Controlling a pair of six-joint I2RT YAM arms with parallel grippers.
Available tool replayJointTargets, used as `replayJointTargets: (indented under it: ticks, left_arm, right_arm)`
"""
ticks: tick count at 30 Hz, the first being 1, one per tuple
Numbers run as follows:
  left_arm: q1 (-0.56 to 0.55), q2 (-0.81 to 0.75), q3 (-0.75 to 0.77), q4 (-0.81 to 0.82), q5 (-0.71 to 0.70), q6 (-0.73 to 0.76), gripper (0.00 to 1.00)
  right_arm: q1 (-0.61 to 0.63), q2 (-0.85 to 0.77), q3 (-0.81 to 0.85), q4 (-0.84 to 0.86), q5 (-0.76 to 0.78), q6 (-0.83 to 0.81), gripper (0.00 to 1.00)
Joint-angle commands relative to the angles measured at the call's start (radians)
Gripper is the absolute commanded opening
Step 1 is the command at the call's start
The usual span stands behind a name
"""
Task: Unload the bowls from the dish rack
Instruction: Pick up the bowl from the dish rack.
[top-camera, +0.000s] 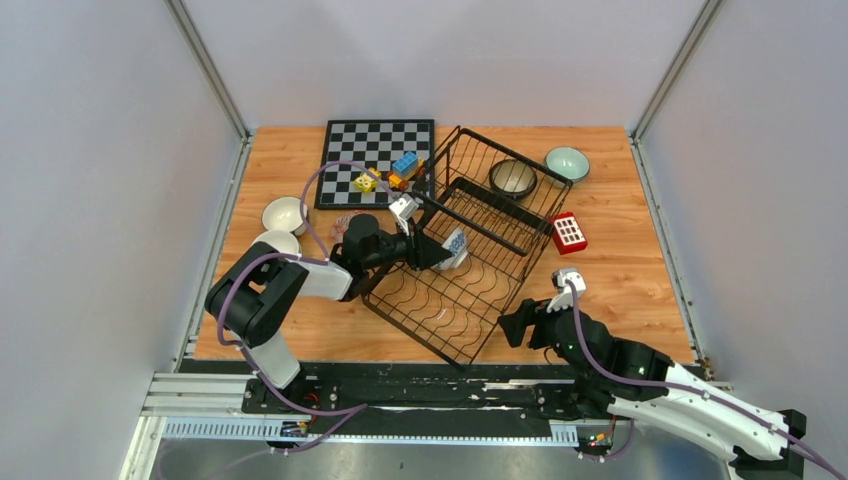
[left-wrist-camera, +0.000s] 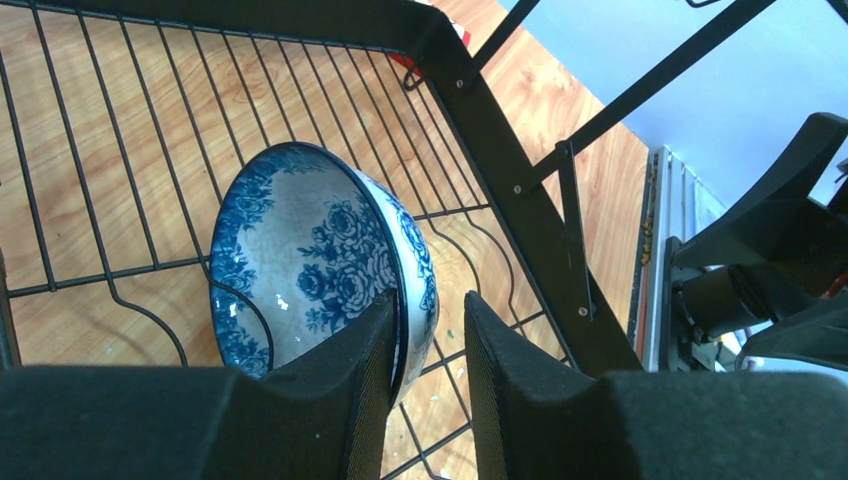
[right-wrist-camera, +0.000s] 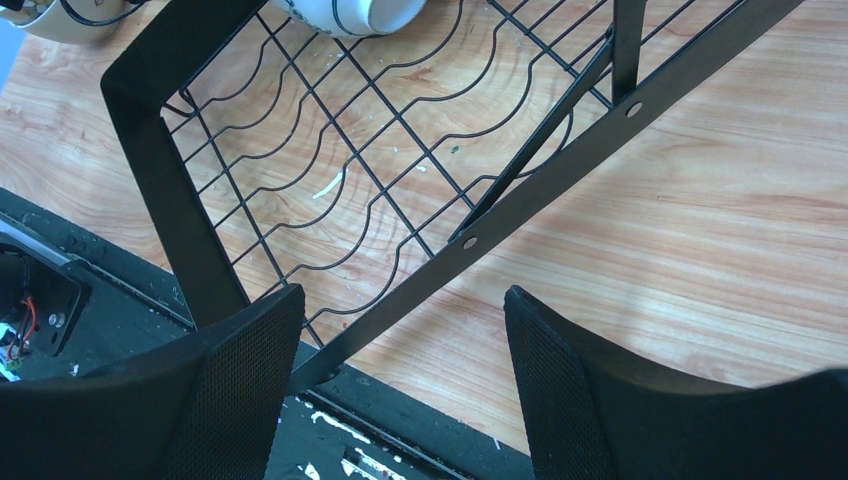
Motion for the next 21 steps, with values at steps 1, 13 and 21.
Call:
replayJointTargets:
  ticks: [1, 13, 21]
  left_arm:
    - [-0.002, 0.012, -0.018, 0.047, 0.019, -0.004, 0.34]
    - [-0.016, 0.042, 0.004, 0.033, 0.049, -0.004, 0.25]
    - [-0.018, 0.034, 0.002, 0.036, 0.047, -0.001, 0.05]
  right_arm:
    - [0.005, -0.012, 0.014, -0.031, 0.018, 0.001, 0.77]
    - [0.005, -0.011, 0.015, -0.034, 0.021, 0.001, 0.77]
    - [0.004, -0.014, 0.015, -0.038, 0.021, 0.003, 0.77]
